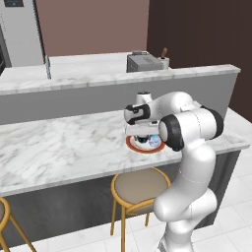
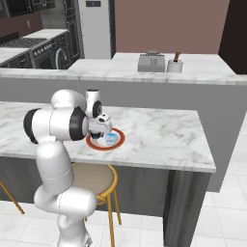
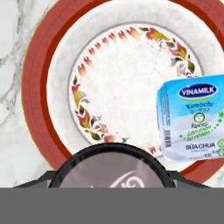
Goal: Place two yogurt containers on each plate.
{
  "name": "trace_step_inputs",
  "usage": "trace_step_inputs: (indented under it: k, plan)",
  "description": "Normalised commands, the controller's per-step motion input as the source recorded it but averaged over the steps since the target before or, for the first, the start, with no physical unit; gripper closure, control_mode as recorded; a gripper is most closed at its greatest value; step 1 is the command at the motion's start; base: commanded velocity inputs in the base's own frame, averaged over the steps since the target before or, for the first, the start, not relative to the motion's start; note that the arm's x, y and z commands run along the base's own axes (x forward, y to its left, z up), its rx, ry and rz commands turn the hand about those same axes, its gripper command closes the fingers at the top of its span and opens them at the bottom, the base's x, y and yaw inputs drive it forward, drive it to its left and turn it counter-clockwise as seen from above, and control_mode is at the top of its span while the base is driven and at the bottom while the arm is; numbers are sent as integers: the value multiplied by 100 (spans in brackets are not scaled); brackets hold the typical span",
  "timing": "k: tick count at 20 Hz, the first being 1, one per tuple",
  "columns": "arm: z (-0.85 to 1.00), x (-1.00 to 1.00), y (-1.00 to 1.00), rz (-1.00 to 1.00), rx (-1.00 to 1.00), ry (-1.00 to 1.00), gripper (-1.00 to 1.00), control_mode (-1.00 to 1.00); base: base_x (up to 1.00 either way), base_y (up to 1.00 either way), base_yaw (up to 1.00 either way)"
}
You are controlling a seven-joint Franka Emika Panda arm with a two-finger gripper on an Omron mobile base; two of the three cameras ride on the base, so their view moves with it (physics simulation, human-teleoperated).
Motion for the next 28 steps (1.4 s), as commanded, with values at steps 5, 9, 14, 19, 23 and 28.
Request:
trace_step_inputs:
  k: [5, 9, 14, 19, 23, 28]
  plan:
    - [-12, 11, 0, 0, 0, 2, 100, -100, 0, 0, 0]
    - [-9, 14, 6, 0, 0, 2, 100, -100, 0, 0, 0]
    - [-9, 21, 16, 0, 0, 1, 100, -100, 0, 0, 0]
    - [-3, 16, 3, 0, 0, 0, 100, -100, 0, 0, 0]
    - [-10, 19, 0, 0, 0, 0, 100, -100, 0, 0, 0]
    - [-10, 9, 0, 0, 0, 0, 100, -100, 0, 0, 0]
